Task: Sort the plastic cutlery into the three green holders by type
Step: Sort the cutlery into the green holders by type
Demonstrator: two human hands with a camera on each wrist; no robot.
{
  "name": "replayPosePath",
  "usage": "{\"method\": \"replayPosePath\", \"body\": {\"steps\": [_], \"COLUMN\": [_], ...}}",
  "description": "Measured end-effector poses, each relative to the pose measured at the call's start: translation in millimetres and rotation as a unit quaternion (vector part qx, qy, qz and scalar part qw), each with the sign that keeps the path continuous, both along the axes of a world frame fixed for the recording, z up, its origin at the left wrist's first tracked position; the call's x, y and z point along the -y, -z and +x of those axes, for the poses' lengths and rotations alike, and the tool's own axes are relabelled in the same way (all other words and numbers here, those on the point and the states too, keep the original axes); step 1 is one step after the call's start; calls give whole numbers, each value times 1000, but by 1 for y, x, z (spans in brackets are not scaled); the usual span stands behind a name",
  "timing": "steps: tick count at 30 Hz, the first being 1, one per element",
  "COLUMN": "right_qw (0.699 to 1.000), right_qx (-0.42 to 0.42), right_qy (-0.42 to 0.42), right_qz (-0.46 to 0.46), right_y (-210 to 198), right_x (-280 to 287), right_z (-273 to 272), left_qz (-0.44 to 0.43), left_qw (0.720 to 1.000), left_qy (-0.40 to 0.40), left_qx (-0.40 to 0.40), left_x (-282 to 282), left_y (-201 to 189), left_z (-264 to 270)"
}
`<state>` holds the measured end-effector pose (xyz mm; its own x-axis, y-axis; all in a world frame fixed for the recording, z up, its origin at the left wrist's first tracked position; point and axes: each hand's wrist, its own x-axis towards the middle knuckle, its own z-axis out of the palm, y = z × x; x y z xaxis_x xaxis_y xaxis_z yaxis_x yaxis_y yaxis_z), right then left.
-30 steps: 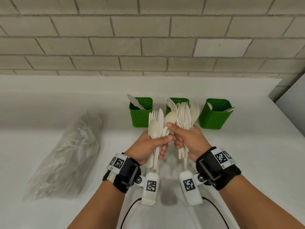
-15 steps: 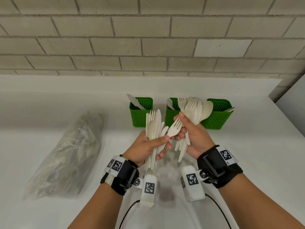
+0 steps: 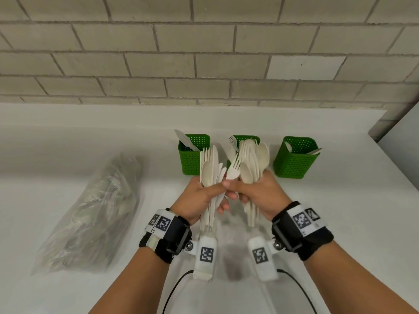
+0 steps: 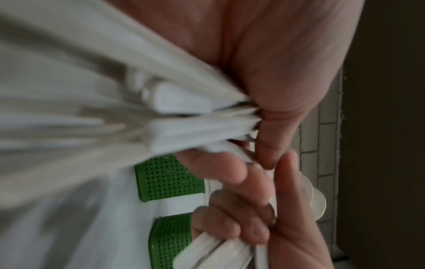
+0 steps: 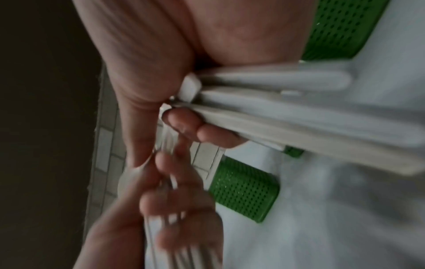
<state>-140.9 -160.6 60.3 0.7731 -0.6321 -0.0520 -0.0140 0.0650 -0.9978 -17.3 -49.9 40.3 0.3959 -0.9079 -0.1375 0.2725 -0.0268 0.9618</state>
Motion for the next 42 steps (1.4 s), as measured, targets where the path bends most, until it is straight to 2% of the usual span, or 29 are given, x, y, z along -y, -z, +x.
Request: {"method": "replayPosePath", "body": {"steps": [2, 5, 7, 9, 13, 16, 20, 23, 26, 29, 31, 34, 35, 37, 39, 41, 42], "right_qw": [998, 980, 963, 955, 965, 982, 999, 997, 996, 988, 991, 999, 999, 994, 978, 962, 971], "right_qx": [2, 65, 102, 110, 90, 67, -12, -31, -14, 31, 47, 29, 32, 45, 98, 150, 133], "right_qy": [58, 153, 175, 177, 158, 91, -21, 1, 71, 152, 119, 14, 23, 98, 157, 149, 135], "right_qz": [6, 108, 180, 208, 187, 150, -22, -70, -53, 17, 33, 18, 13, 17, 97, 175, 148], "right_y": [1, -7, -14, -16, -4, 4, -2, -2, 3, 7, 6, 4, 4, 1, -3, -5, -4], "right_x": [-1, 8, 15, 17, 15, 7, -6, -6, 0, 7, 6, -5, -6, -3, 5, 11, 11], "right_z": [4, 4, 3, 0, -1, -1, 1, 2, 3, 4, 4, 4, 4, 6, 7, 5, 4], "left_qz": [9, 25, 31, 34, 19, 5, 18, 17, 18, 17, 2, -11, -5, 17, 33, 34, 31], "left_qw": [1000, 1000, 999, 998, 999, 1000, 995, 993, 997, 999, 1000, 999, 999, 999, 997, 996, 996], "left_qy": [18, 2, -28, -45, -49, -15, 49, 57, 29, -22, -24, 8, 4, -35, -73, -75, -63], "left_qx": [-4, -12, -3, 5, -4, 20, 88, 99, 64, 25, 21, 42, 42, 25, 16, 36, 48], "left_x": [-1, -5, -7, -7, -4, -3, -2, -3, -6, -8, -7, -4, -2, 0, -2, -3, -4], "left_y": [-2, 2, 6, 8, 5, 1, -6, -7, -5, 0, 0, -3, -3, -1, 3, 5, 4], "left_z": [-1, 2, 4, 5, 5, 3, -1, -1, 1, 3, 1, -4, -5, -2, 2, 5, 5]}}
